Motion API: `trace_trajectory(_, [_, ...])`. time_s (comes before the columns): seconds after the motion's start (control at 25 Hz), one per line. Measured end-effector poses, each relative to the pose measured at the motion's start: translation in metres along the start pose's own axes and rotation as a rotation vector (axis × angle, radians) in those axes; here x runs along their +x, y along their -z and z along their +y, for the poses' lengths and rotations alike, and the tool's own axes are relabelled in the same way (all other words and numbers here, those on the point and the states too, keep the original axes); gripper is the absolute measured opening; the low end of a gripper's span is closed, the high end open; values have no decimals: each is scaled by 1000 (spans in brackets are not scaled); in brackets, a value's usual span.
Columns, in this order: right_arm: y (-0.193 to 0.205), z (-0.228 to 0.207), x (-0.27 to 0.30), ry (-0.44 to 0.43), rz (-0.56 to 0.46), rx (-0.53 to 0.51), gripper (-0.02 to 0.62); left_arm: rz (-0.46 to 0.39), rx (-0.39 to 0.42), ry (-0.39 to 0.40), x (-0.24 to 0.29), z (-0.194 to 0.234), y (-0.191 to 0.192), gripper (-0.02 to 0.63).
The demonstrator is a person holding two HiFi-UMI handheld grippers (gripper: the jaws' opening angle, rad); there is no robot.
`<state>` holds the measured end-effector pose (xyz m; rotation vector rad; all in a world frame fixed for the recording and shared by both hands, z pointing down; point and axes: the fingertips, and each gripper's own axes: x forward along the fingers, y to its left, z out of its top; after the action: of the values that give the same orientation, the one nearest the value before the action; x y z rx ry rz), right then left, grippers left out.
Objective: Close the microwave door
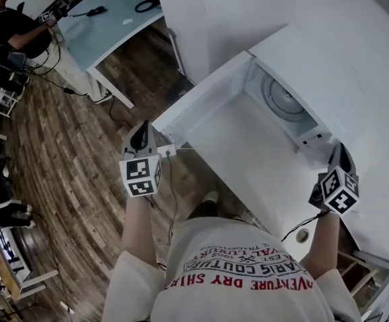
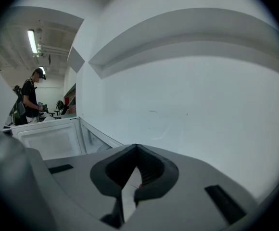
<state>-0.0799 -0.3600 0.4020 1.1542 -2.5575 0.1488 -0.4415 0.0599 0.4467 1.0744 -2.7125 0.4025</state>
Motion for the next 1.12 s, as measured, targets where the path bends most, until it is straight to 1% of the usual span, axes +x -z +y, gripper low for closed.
trace_trajectory(0.16, [-1,0,1,-2,-6,6,11,-19,-61,42,3,1,-5,-8])
trace_trajectory(0.28, [-1,0,1,5,-17,7,11,-6,-45,75,0,-9,-4,-8])
trace_trajectory(0.44, [-1,-1,0,12,-38,29,11,13,-16,131,-11,-34,-1,-8])
trace_trajectory(0.52, [-1,-1,-2,13,-43,33,11,11,3,177,-16,-51,-1,-8])
trace_trajectory(0.72, [-1,5,-4,5,-46,22,11,-3,145,299,-31,-100,1,-8])
trace_trajectory(0.88, [-2,8,-1,-2,-50,-4,11,-13,160,411,-39,-147,-5,-8])
trace_trajectory(1.0, [-3,7,-2,4,-53,-13,11,-21,190,493,-42,-183,-12,-8])
trace_trajectory(1.12, [-1,7,-3,8,-54,-12,11,-33,182,566,-46,-214,-19,-8])
